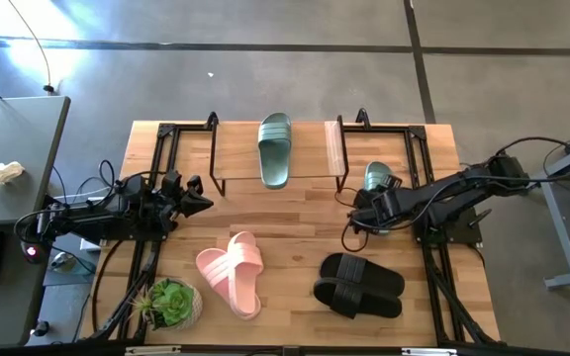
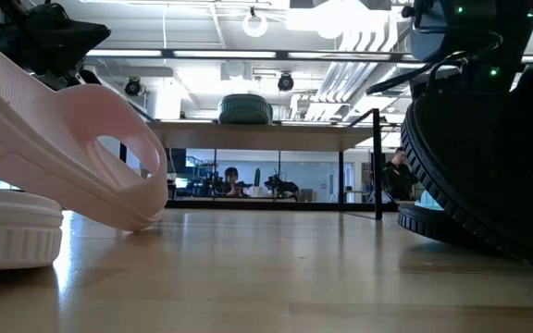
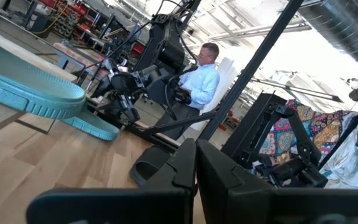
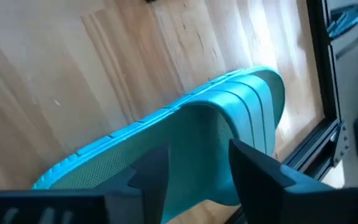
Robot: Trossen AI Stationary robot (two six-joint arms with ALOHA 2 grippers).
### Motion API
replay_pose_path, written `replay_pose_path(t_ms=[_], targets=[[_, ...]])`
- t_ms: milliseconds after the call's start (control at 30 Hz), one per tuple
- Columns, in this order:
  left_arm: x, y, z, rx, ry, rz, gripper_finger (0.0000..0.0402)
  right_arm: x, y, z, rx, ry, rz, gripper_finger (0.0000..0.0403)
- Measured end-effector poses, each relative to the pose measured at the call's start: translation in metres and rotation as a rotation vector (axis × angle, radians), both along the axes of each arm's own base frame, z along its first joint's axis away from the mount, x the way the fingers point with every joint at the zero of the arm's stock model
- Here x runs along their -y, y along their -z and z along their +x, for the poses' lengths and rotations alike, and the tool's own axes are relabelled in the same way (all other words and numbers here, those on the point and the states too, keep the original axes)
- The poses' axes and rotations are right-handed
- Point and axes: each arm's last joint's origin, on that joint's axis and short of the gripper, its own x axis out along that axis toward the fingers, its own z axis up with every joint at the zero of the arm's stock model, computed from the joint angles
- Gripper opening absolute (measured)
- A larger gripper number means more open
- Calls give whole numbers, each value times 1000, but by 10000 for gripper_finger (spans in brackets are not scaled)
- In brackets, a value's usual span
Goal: Pick and place slides into the shelf
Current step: Put the green slipper on the shelf
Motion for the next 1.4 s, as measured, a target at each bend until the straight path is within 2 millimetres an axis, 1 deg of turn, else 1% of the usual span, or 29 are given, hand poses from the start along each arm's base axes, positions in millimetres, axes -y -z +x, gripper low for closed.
replay_pose_path(t_ms=[100,167,300,467,567,667,833,967,1133,1267,1333,1400], targets=[[0,1,0,-13,0,-3,3,0,0,-1,-21,-24,-5,191],[0,3,1,-33,-2,3,3,1,1,-1,-31,-34,-16,199],[0,8,1,-77,-9,30,3,3,7,-6,-38,1,-32,201],[-1,9,1,-85,-18,52,3,3,18,-16,-67,27,-32,201],[-1,9,1,-85,-20,61,3,5,17,-17,-58,38,-99,201],[-1,8,1,-84,-22,74,3,9,17,-18,-58,72,-117,201],[-1,8,1,-84,-23,76,3,17,21,-16,-85,117,-114,201],[-1,8,1,-84,-23,78,3,24,34,-8,-118,152,-116,201],[-1,9,1,-91,-24,76,3,29,49,-4,-193,175,-150,201],[-1,9,1,-91,-24,76,3,30,57,-1,-200,202,-182,190],[-1,9,1,-91,-24,75,3,30,60,-1,-206,208,-198,174],[-1,9,1,-91,-24,75,3,29,61,0,-203,211,-214,149]])
